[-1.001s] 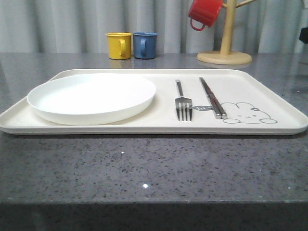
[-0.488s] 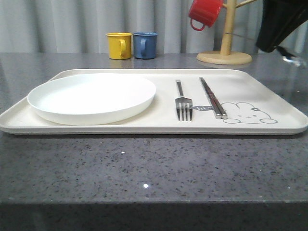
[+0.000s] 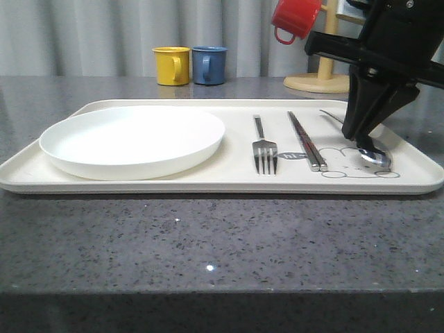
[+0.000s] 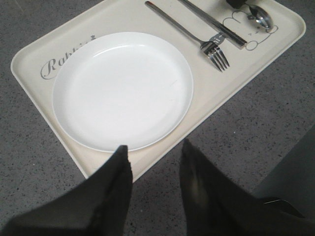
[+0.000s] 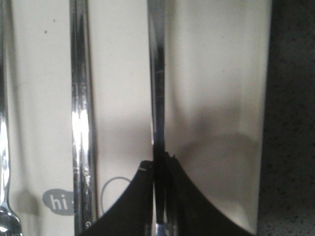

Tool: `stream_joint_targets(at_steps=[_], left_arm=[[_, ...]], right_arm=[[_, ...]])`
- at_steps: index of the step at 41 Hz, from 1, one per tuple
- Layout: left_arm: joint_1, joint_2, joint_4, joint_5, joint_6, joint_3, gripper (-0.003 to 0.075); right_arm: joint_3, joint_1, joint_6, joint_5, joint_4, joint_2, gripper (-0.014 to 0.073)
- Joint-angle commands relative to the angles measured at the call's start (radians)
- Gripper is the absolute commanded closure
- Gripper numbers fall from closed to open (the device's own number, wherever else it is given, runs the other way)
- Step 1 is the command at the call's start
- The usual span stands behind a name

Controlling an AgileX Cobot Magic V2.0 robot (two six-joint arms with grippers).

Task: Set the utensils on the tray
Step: 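Lower the spoon with the right gripper beside the chopsticks and release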

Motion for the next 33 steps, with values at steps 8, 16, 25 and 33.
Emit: stream_joint_targets(at_steps=[8, 16, 25, 33], left_arm=[[-0.009, -0.003, -0.001, -0.069, -0.008, -0.025, 0.0490], [-0.009, -0.003, -0.001, -0.069, -0.008, -0.025, 0.0490], [-0.009, -0.003, -0.001, -0.069, -0.008, -0.025, 0.0490], [-0.009, -0.003, -0.001, -0.069, -0.008, -0.025, 0.0490]], right_arm=[[-0.026, -0.001, -0.002, -0.069, 0.004, -0.057, 0.0345], [-0.026, 0.003, -0.150, -0.078, -0.009, -0.170, 0.0346], [-0.015, 0.078, -0.291, 0.063, -0.114, -0.342, 0.0346], [0.108, 0.164, -0.291, 0.071, -0.197, -0.547, 0.0346]])
